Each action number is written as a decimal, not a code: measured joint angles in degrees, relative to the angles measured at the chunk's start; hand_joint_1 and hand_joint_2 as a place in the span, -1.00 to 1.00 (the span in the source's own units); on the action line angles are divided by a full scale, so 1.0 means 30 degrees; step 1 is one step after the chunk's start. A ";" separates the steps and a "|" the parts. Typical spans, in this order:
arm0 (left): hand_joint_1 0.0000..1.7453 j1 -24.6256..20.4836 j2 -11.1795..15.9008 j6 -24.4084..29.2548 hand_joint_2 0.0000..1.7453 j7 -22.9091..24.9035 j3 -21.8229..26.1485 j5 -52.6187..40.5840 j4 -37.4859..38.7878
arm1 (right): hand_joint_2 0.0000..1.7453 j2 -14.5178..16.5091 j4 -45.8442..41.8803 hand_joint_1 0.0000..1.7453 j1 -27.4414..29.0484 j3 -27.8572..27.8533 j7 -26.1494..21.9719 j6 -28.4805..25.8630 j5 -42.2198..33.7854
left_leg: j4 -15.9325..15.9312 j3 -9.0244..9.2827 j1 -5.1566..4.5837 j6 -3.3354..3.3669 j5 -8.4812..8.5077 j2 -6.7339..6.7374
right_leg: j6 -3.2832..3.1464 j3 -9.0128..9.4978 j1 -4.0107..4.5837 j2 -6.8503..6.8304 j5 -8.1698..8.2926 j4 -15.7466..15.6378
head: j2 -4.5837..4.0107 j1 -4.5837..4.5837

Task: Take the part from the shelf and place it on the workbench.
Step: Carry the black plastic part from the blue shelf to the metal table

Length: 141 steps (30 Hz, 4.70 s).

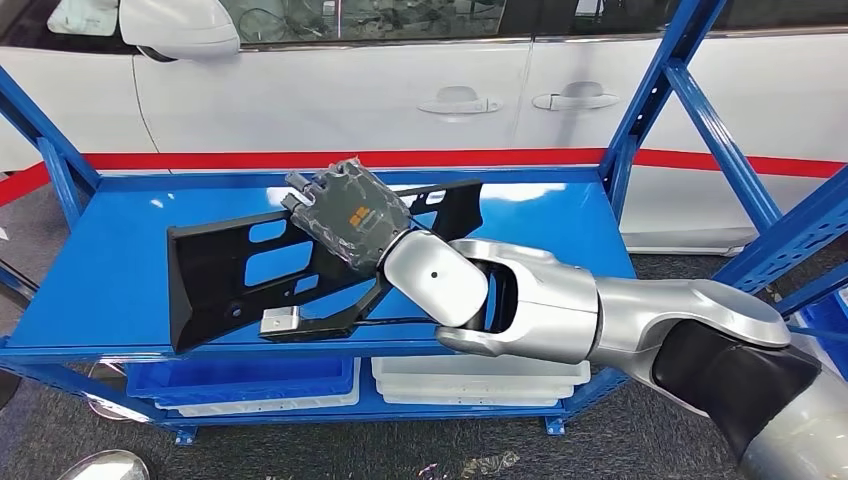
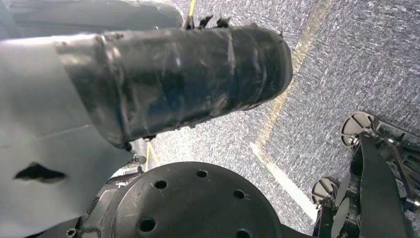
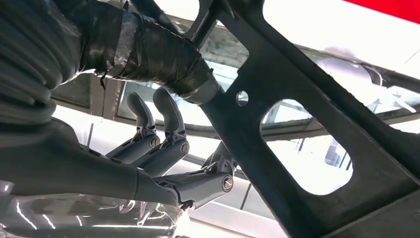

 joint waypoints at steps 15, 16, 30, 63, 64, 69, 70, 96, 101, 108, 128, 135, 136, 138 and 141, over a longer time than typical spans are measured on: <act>-1.00 0.0012 -0.0004 0.0056 -1.00 0.0056 0.0000 -0.0018 -0.0002 | 1.00 -0.0535 -0.0927 1.00 -0.0008 -0.0790 0.0965 -0.0854 -0.1111 | 0.0001 0.0002 0.0000 0.0000 0.0000 0.0000 | 0.0000 0.0005 0.0000 0.0000 0.0000 -0.0003 | 0.0000 0.0002; -1.00 0.0013 -0.0005 0.0058 -1.00 0.0056 0.0000 -0.0024 -0.0002 | 1.00 -0.0606 -0.0960 1.00 -0.0010 -0.0836 0.1049 -0.0876 -0.1255 | 0.0001 0.0002 0.0000 0.0000 0.0000 0.0000 | 0.0000 0.0005 -0.0001 0.0001 0.0000 -0.0004 | 0.0000 0.0000; -1.00 0.0012 -0.0086 0.0231 -1.00 0.0293 0.0000 -0.0062 -0.0002 | -1.00 -0.1228 -0.0932 -1.00 0.0349 -0.0914 0.1026 -0.0967 -0.1913 | 0.0000 0.0002 0.0000 0.0000 -0.0001 0.0000 | 0.0000 0.0003 0.0000 0.0002 0.0000 -0.0005 | 0.0000 0.0002; -1.00 0.0013 -0.0219 -0.1060 -1.00 -0.0756 0.0000 0.0168 -0.0002 | -1.00 -0.1344 0.0765 -1.00 0.0949 -0.0215 -0.0468 0.0477 -0.3319 | 0.0001 0.0000 0.0000 0.0001 -0.0002 -0.0002 | 0.0000 0.0005 -0.0001 0.0001 0.0000 -0.0006 | 0.0000 0.0003; -1.00 0.0013 -0.0219 -0.1073 -1.00 -0.0736 0.0000 0.0168 -0.0002 | -1.00 -0.1344 0.0803 -1.00 0.0959 -0.0198 -0.0501 0.0483 -0.3323 | 0.0001 0.0000 0.0000 0.0001 -0.0002 -0.0002 | 0.0000 0.0005 -0.0001 0.0000 0.0000 -0.0006 | 0.0000 0.0003; -1.00 0.0012 -0.0217 -0.1086 -1.00 -0.0674 0.0000 0.0149 -0.0002 | -1.00 -0.1344 0.0995 -1.00 0.0992 -0.0096 -0.0590 0.0492 -0.3326 | 0.0024 -0.0011 -0.0010 0.0020 -0.0017 -0.0003 | 0.0012 0.0015 -0.0028 -0.0001 0.0020 -0.0056 | 0.0000 0.0004; -1.00 0.0012 -0.0208 -0.1084 -1.00 -0.0659 0.0000 0.0144 0.0000 | -1.00 -0.1344 0.1025 -1.00 0.1006 -0.0076 -0.0617 0.0488 -0.3339 | -0.0014 0.0015 -0.0024 0.0113 0.0005 -0.0013 | 0.0057 0.0057 -0.0059 -0.0002 0.0082 -0.0153 | 0.0000 -0.0009; -1.00 -0.0026 -0.0219 -0.1027 -1.00 -0.0443 0.0000 0.0117 0.0093 | -1.00 -0.1519 0.1600 -1.00 0.1481 0.0100 -0.0725 0.0346 -0.3574 | 0.3399 -0.0427 0.0087 -0.0005 -0.2417 0.0191 | -0.0987 -0.1828 0.0330 0.0014 0.1111 0.0716 | 0.0000 0.0120; -1.00 -0.0182 -0.0178 -0.1024 -1.00 -0.0404 0.0007 0.0117 0.0102 | -1.00 -0.1524 0.1616 -1.00 0.1430 0.0091 -0.0738 0.0330 -0.3570 | 0.0107 0.1297 -0.0456 0.0575 -0.1376 0.0220 | -0.0619 -0.1952 0.0409 -0.0101 0.1859 0.0373 | 0.0000 0.0069; -1.00 -0.0156 -0.0189 -0.0985 -1.00 -0.0344 0.0007 0.0107 0.0117 | -1.00 -0.1534 0.1663 -1.00 0.1478 0.0110 -0.0799 0.0317 -0.3570 | -0.0402 0.0065 -0.0246 0.0926 0.0387 0.0438 | -0.0099 -0.2970 0.0335 -0.0117 -0.1973 0.4798 | 0.0000 0.0162; -1.00 -0.0122 -0.0219 -0.0667 -1.00 -0.0261 0.0007 -0.0067 0.0144 | -1.00 -0.1348 0.1853 -1.00 0.1879 0.0594 -0.1738 0.0707 -0.3576 | 0.1240 -0.0324 0.0080 -0.0527 -0.0241 0.0274 | -0.0982 0.0391 0.0239 -0.0236 -0.0102 -0.0164 | 0.0000 0.0000; -1.00 -0.0094 -0.0306 -0.0634 -1.00 -0.0213 0.0007 -0.0177 0.0153 | -1.00 -0.1317 0.2006 -1.00 0.1876 0.0758 -0.1821 0.0953 -0.3526 | -0.0084 0.0287 -0.0060 -0.0088 -0.0136 0.0169 | -0.1205 0.0237 0.0361 -0.0225 0.0002 -0.0106 | 0.0000 0.0113; -1.00 -0.0087 -0.0306 -0.0634 -1.00 -0.0202 0.0007 -0.0178 0.0155 | -1.00 -0.1313 0.2027 -1.00 0.1871 0.0767 -0.1827 0.0976 -0.3515 | -0.0080 0.0279 -0.0077 -0.0051 -0.0127 0.0168 | -0.1140 0.0267 0.0357 -0.0226 0.0034 -0.0171 | 0.0000 0.0117; -1.00 -0.0083 -0.0310 -0.0634 -1.00 -0.0182 0.0007 -0.0182 0.0159 | -1.00 -0.1304 0.2069 -1.00 0.1866 0.0794 -0.1869 0.1044 -0.3499 | -0.0076 0.0273 -0.0084 0.0027 -0.0111 0.0165 | -0.1022 0.0328 0.0355 -0.0228 0.0105 -0.0284 | 0.0000 0.0122; -1.00 -0.0082 -0.0313 -0.0637 -1.00 -0.0170 0.0007 -0.0188 0.0158 | -1.00 -0.1255 0.2111 -1.00 0.1859 0.0858 -0.1941 0.1178 -0.3483 | -0.0010 0.0247 -0.0149 0.0170 -0.0131 0.0162 | -0.0782 0.0393 0.0324 -0.0232 0.0187 -0.0434 | 0.0000 0.0113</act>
